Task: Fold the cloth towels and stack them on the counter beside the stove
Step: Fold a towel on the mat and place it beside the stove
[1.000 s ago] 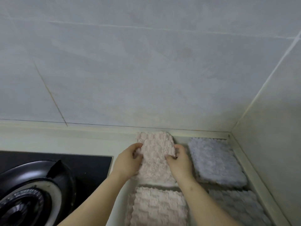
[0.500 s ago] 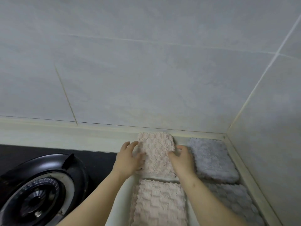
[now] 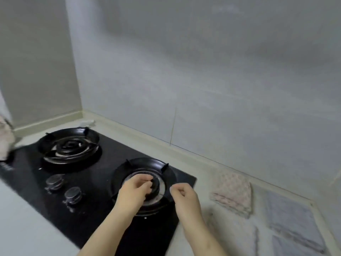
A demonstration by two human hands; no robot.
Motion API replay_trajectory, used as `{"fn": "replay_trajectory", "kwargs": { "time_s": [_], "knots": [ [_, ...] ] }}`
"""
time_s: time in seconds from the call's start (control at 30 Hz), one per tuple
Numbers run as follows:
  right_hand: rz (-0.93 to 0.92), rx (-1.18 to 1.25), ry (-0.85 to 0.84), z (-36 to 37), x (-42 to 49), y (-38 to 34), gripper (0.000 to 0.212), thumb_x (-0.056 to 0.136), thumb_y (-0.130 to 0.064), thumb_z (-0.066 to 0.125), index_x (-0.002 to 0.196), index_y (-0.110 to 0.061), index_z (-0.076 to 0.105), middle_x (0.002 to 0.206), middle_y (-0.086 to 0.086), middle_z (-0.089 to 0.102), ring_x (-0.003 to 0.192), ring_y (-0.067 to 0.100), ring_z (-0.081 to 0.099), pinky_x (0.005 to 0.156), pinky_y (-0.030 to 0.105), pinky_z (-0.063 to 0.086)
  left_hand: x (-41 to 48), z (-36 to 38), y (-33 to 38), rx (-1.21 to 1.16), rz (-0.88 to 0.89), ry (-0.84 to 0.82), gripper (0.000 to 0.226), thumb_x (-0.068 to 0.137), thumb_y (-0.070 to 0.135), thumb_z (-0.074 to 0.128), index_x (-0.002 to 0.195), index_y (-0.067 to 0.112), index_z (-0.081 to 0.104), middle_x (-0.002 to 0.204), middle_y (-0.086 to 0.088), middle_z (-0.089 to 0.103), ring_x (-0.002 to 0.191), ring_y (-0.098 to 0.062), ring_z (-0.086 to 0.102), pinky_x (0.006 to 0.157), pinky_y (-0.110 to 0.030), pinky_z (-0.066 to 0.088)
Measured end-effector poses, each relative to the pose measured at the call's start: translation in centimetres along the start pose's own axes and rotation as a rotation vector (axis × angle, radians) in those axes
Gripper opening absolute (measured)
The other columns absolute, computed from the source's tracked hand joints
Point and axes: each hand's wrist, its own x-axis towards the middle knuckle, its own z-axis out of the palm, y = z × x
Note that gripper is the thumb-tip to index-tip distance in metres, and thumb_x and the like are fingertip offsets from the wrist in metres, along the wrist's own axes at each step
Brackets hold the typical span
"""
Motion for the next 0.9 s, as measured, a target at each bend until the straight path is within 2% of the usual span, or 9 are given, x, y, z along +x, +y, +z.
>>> {"fn": "replay_trajectory", "kwargs": {
  "time_s": [0.13, 0.23, 0.37, 0.47, 0.57, 0.67, 0.9],
  "knots": [
    [-0.029, 0.012, -0.242, 9.3, -4.0, -2.6, 0.009, 0.09, -0.02, 0.053, 0.086, -0.019, 0.061, 0.079, -0.01, 0.057, 0.073, 0.005, 0.051, 0.065, 0.019, 0.041, -3.0, -10.7, -1.3, -0.038, -0.048, 0.209, 0.016, 0.089, 0.012, 0.056, 0.088, 0.024, 0.066, 0.087, 0.002, 0.07, 0.084, -0.015, 0.065, 0.069, -0.025, 0.046],
    [-0.035, 0.02, -0.37, 17.3, -7.4, -3.9, 0.01, 0.087, -0.018, 0.055, 0.079, -0.017, 0.061, 0.069, -0.007, 0.052, 0.064, 0.009, 0.045, 0.062, 0.022, 0.037, -5.3, -19.2, -2.6, -0.068, -0.059, 0.349, 0.016, 0.089, 0.011, 0.054, 0.087, 0.022, 0.065, 0.088, 0.0, 0.068, 0.082, -0.015, 0.063, 0.069, -0.026, 0.046],
    [-0.043, 0.001, -0.526, 29.1, -11.8, -5.6, 0.01, 0.088, -0.019, 0.054, 0.079, -0.019, 0.061, 0.075, -0.006, 0.057, 0.073, 0.011, 0.051, 0.071, 0.026, 0.041, -8.0, -31.1, -4.8, -0.12, -0.111, 0.498, 0.016, 0.09, 0.01, 0.052, 0.092, 0.019, 0.065, 0.089, -0.002, 0.067, 0.081, -0.015, 0.062, 0.066, -0.026, 0.046],
    [-0.044, 0.016, -0.626, 38.2, -15.9, -7.3, 0.011, 0.089, -0.018, 0.053, 0.08, -0.017, 0.06, 0.078, -0.003, 0.058, 0.077, 0.014, 0.054, 0.065, 0.023, 0.04, -9.8, -40.4, -6.1, -0.136, -0.145, 0.594, 0.015, 0.089, 0.01, 0.055, 0.089, 0.019, 0.067, 0.084, -0.004, 0.069, 0.068, -0.013, 0.06, 0.062, -0.025, 0.042],
    [-0.036, 0.0, -0.721, 45.7, -19.6, -9.5, 0.016, 0.091, -0.016, 0.051, 0.077, -0.018, 0.057, 0.074, -0.001, 0.054, 0.073, 0.013, 0.051, 0.062, 0.022, 0.039, -11.0, -48.2, -6.5, -0.126, -0.171, 0.649, 0.015, 0.091, 0.01, 0.054, 0.089, 0.019, 0.066, 0.082, -0.004, 0.069, 0.069, -0.015, 0.058, 0.064, -0.028, 0.043],
    [-0.019, 0.015, -0.762, 51.4, -22.4, -11.3, 0.015, 0.094, -0.019, 0.05, 0.081, -0.019, 0.057, 0.079, 0.0, 0.055, 0.076, 0.013, 0.051, 0.06, 0.022, 0.039, -11.5, -54.4, -6.8, -0.085, -0.135, 0.677, 0.015, 0.092, 0.011, 0.052, 0.094, 0.02, 0.064, 0.088, -0.001, 0.068, 0.072, -0.012, 0.06, 0.066, -0.025, 0.045],
    [0.029, -0.02, -0.823, 61.7, -23.5, -12.8, 0.014, 0.094, -0.019, 0.05, 0.084, -0.015, 0.059, 0.084, 0.002, 0.058, 0.076, 0.015, 0.052, 0.064, 0.023, 0.041, -9.9, -63.7, -8.3, -0.12, -0.183, 0.691, 0.013, 0.091, 0.009, 0.052, 0.096, 0.017, 0.061, 0.084, -0.002, 0.061, 0.068, -0.01, 0.057, 0.06, -0.02, 0.041]
  ]
}}
